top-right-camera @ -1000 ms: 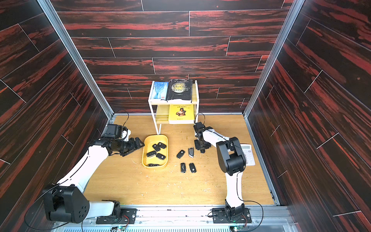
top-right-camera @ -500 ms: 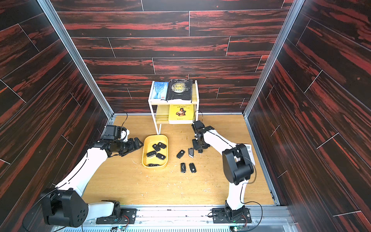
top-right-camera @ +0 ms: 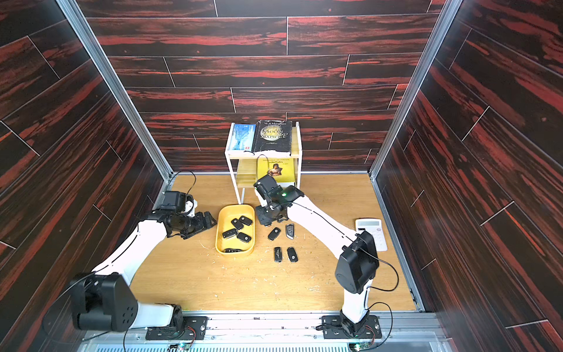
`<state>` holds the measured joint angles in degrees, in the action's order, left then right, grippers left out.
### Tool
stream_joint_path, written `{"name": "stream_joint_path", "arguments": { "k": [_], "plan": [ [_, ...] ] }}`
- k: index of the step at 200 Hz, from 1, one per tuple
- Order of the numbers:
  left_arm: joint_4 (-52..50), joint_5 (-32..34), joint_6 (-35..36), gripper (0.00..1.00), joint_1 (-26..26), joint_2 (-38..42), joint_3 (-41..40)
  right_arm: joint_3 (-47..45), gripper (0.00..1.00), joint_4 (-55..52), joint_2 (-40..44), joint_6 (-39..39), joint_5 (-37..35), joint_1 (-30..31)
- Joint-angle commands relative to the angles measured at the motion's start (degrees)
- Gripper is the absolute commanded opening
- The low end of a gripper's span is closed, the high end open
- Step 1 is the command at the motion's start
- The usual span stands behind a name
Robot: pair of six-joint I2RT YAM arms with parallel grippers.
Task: Place the car key into the storage box
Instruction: Place the car key in the storage box.
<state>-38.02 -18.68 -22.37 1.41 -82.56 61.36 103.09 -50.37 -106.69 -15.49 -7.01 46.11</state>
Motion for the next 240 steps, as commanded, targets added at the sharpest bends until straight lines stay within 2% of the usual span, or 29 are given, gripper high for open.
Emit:
{"name": "stream_joint_path", "arguments": {
  "k": [1, 25, 54, 70, 84, 91, 96, 207, 240],
  "plan": [
    [-4.2, -3.9, 2.6, 0.87, -0.9, -4.7, 3.5, 4.2, 0.14, -1.4, -3.9, -0.7, 2.7, 2.3],
    [-3.4, -6.2, 2.7, 0.8, -0.9, -8.5, 4.3, 9.1, 0.14, -1.4, -7.6, -0.3, 3.1, 4.2],
    [-3.4, -4.6, 2.5, 0.73, -0.9, -10.0, 6.1, 13.7, 0.13, -1.8, -11.5, -0.1, 4.1, 5.2],
    [-4.4, -4.3, 2.3, 0.56, -0.9, -11.7, 8.3, 15.3, 0.14, -1.6, -13.2, 0.0, 4.6, 5.4],
    [-6.0, -4.0, 2.5, 0.53, -0.9, -13.3, 10.3, 15.8, 0.14, -1.2, -14.3, 0.2, 5.0, 5.5],
    [-6.1, -4.0, 2.4, 0.43, -0.8, -14.0, 10.9, 15.8, 0.14, -0.7, -14.7, 0.3, 5.2, 5.6],
    [-6.2, -4.1, 2.4, 0.41, -0.8, -14.5, 11.4, 15.8, 0.14, -0.5, -15.1, 0.3, 5.4, 5.6],
    [-6.0, -4.6, 1.9, 0.42, -0.4, -21.6, 13.4, 17.0, 0.11, 4.2, -21.2, 1.2, 8.7, 5.6],
    [-6.0, -4.2, 1.9, 0.4, 0.7, -22.9, 14.2, 20.8, 0.11, 4.8, -25.7, 1.7, 9.5, 5.6]
  ]
}}
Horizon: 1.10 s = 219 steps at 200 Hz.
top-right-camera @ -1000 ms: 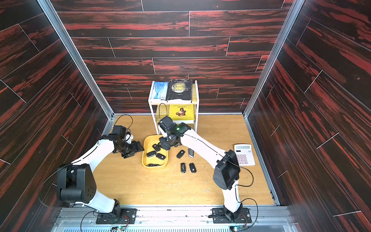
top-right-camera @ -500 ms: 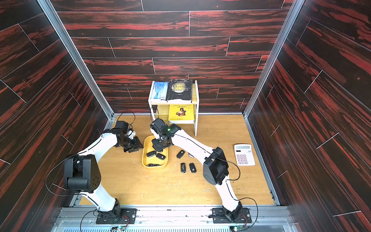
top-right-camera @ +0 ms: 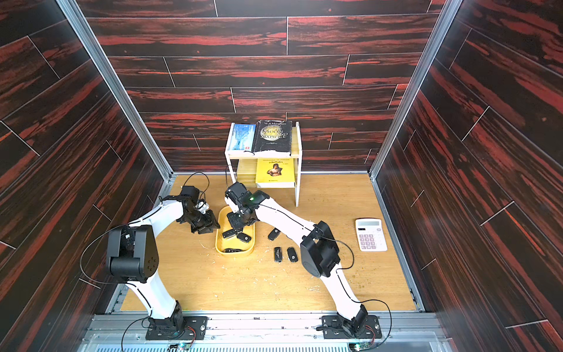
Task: Place the car key into the storage box
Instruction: Place the car key in the storage box.
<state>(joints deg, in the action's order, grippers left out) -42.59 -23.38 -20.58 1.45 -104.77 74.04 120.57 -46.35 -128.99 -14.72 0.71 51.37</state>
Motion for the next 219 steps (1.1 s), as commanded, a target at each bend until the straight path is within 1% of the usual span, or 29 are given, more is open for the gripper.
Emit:
{"name": "stream_joint_path", "arguments": {
  "k": [1, 31, 42, 85, 179, 219],
  "plan": [
    [-1.4, 0.5, 0.1, 0.4, 0.6, -0.7, 1.5, 3.4, 0.11, 0.8, -3.6, 1.0, 1.7, 0.3],
    [-1.3, 0.5, 0.4, 0.38, 1.1, -1.5, 1.7, 7.3, 0.11, 1.6, -8.4, 1.4, 2.5, 0.3],
    [-1.2, 0.4, 0.4, 0.33, 1.1, -1.8, 1.7, 8.8, 0.1, 1.8, -10.1, 1.4, 2.5, 0.3],
    [-1.0, 0.4, 0.5, 0.33, 1.2, -1.9, 1.7, 13.6, 0.1, 3.3, -15.0, 0.6, 3.1, 0.2],
    [0.1, -0.2, 0.2, 0.33, 1.3, -1.8, 0.3, 14.1, 0.1, 8.6, -17.1, -2.1, 4.8, -0.6],
    [0.2, -0.3, 0.3, 0.33, 1.2, -1.7, 0.1, 15.5, 0.1, 8.7, -19.1, -2.7, 5.1, -1.1]
  ]
}}
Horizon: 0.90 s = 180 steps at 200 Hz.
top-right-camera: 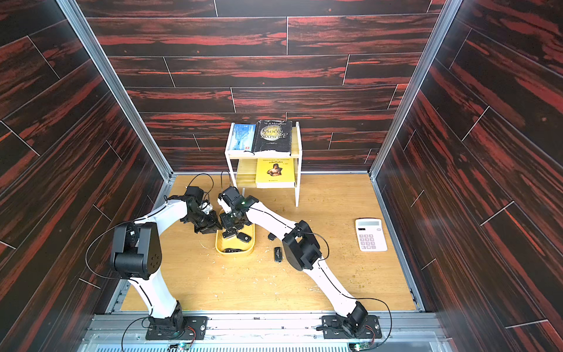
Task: Place the car key into the storage box
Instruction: Place the car key in the storage box.
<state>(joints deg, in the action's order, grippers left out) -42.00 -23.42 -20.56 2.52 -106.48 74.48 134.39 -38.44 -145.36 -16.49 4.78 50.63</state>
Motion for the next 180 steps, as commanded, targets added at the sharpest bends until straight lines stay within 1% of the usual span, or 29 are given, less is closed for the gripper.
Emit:
{"name": "stream_joint_path", "arguments": {
  "k": [1, 62, 79, 104, 109, 111, 115, 118, 139, 142, 144, 147, 151, 153, 162, 180],
  "plan": [
    [-0.4, -0.3, 0.3, 0.33, 0.1, 0.0, -0.4, 1.7, 0.1, 0.8, -2.8, -0.9, 1.1, -0.4],
    [-0.5, -0.1, 0.4, 0.33, 0.1, 0.4, -0.5, 1.8, 0.1, 2.7, -4.2, -1.1, 0.6, -0.4],
    [-0.6, -0.1, 0.5, 0.33, 0.1, 0.4, -0.6, 1.9, 0.14, 3.3, -4.4, -1.2, 0.8, -0.4],
    [-0.6, -0.1, 0.5, 0.33, 0.1, 0.3, -0.7, 1.8, 0.3, 3.0, -4.6, -0.9, 0.8, -0.4],
    [-0.6, -0.1, 0.5, 0.33, 0.1, 0.3, -0.7, 1.8, 0.34, 3.0, -4.6, -0.7, 0.8, -0.4],
    [-0.6, -0.1, 0.5, 0.33, 0.1, 0.4, -0.7, 1.8, 0.37, 3.0, -4.6, -0.7, 0.7, -0.4],
    [-0.6, -0.1, 0.4, 0.33, 0.1, 0.4, -0.6, 1.8, 0.49, 2.9, -4.6, -0.7, 0.5, -0.4],
    [-0.6, -0.1, 0.4, 0.33, 0.1, 0.3, -0.6, 1.8, 0.54, 2.8, -4.6, -0.6, 0.4, -0.4],
    [-0.5, -0.2, 0.3, 0.33, 0.1, 0.0, -0.6, 1.3, 0.61, 2.6, -3.8, 0.0, -0.6, -0.4],
    [-0.5, -0.2, 0.3, 0.33, 0.1, 0.0, -0.7, 1.2, 0.65, 2.6, -3.6, 0.1, -0.8, -0.4],
    [-0.5, -0.2, 0.3, 0.33, 0.1, 0.0, -0.7, 1.0, 0.7, 2.7, -3.5, 0.2, -0.8, -0.4],
    [-0.5, -0.2, 0.3, 0.33, 0.2, 0.0, -0.6, 0.9, 0.78, 2.8, -3.3, 0.3, -0.9, -0.4],
    [-0.5, -0.3, 0.3, 0.33, 0.1, 0.0, -0.7, 0.5, 0.93, 2.9, -3.0, 0.4, -1.1, -0.4],
    [-0.5, -0.3, 0.4, 0.33, 0.2, 0.0, -0.7, 0.4, 0.97, 3.1, -2.8, 0.4, -1.2, -0.4],
    [-0.5, -0.3, 0.4, 0.33, 0.1, -0.1, -0.7, -0.7, 0.99, 3.7, -1.9, 0.5, -1.8, -0.4],
    [-0.2, -0.3, 0.4, 0.33, 0.2, -0.1, -0.7, -2.8, 0.98, 4.4, -0.2, 0.6, -2.8, -0.4]
  ]
}}
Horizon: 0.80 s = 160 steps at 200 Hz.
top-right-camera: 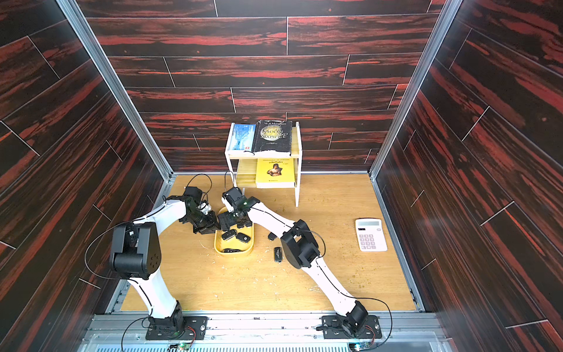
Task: Place the car key into the storage box
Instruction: Place the car key in the storage box.
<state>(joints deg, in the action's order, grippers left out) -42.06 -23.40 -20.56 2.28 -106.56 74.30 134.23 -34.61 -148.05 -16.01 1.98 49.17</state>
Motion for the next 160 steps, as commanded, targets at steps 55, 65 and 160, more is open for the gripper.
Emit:
{"name": "stream_joint_path", "arguments": {
  "k": [55, 65, 160],
  "plan": [
    [0.2, -1.1, 0.3, 0.34, 0.4, -0.4, -0.5, -13.1, 0.94, 4.9, 11.7, 0.6, -0.7, 1.2],
    [0.2, -1.2, 0.3, 0.34, 0.4, -0.6, -0.5, -14.5, 0.94, 5.2, 13.1, 0.6, -0.7, 1.2],
    [-1.2, -1.3, 1.1, 0.34, 1.0, -2.5, 1.2, -36.6, 0.93, 6.9, 35.8, 0.2, -6.5, 1.2]
  ]
}}
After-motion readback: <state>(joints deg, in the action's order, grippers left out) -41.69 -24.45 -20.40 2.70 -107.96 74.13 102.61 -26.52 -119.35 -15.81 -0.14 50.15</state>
